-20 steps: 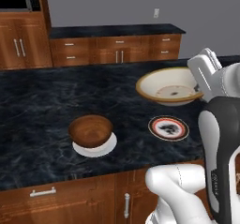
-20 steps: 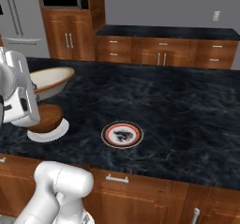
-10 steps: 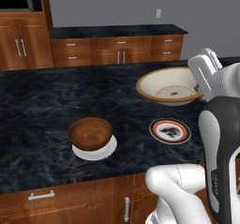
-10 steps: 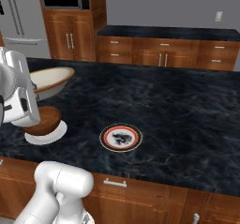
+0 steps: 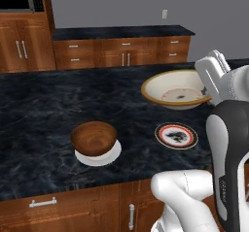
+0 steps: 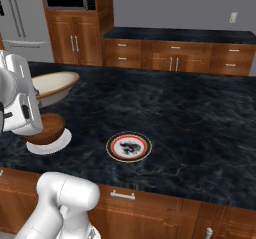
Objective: Move the bowls from the cabinet to the plates on the dining table.
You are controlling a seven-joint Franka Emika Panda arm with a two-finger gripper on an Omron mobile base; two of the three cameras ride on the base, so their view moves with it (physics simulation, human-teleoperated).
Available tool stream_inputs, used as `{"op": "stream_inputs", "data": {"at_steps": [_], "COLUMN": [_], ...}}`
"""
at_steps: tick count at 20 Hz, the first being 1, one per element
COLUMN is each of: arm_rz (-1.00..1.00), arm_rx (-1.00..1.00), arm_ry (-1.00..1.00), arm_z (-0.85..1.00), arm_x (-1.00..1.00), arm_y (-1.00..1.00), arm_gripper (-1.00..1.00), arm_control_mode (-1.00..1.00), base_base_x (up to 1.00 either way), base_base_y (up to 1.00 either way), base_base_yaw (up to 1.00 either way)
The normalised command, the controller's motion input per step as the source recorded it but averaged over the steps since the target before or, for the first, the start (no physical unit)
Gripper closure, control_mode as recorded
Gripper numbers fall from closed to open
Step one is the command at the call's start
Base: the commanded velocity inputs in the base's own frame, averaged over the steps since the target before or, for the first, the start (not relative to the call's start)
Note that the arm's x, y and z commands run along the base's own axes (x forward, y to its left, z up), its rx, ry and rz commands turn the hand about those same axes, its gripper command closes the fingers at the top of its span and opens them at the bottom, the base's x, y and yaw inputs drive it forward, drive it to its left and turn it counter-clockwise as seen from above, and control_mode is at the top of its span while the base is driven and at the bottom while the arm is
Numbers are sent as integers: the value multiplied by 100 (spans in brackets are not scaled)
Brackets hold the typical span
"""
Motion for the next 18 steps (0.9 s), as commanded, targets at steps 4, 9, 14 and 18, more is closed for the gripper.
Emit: {"op": "stream_inputs", "data": {"at_steps": [4, 9, 14, 18], "arm_rz": [0, 0, 1, 1], "arm_rx": [0, 0, 0, 0], "arm_ry": [0, 0, 0, 4], "arm_z": [0, -5, -8, -1], "arm_x": [0, 1, 10, 9], "arm_y": [0, -33, -71, -55], "arm_gripper": [100, 100, 100, 100], "arm_control_mode": [100, -100, -100, -100], "base_base_x": [0, 0, 0, 0], "base_base_y": [0, 0, 0, 0], "base_base_yaw": [0, 0, 0, 0]}}
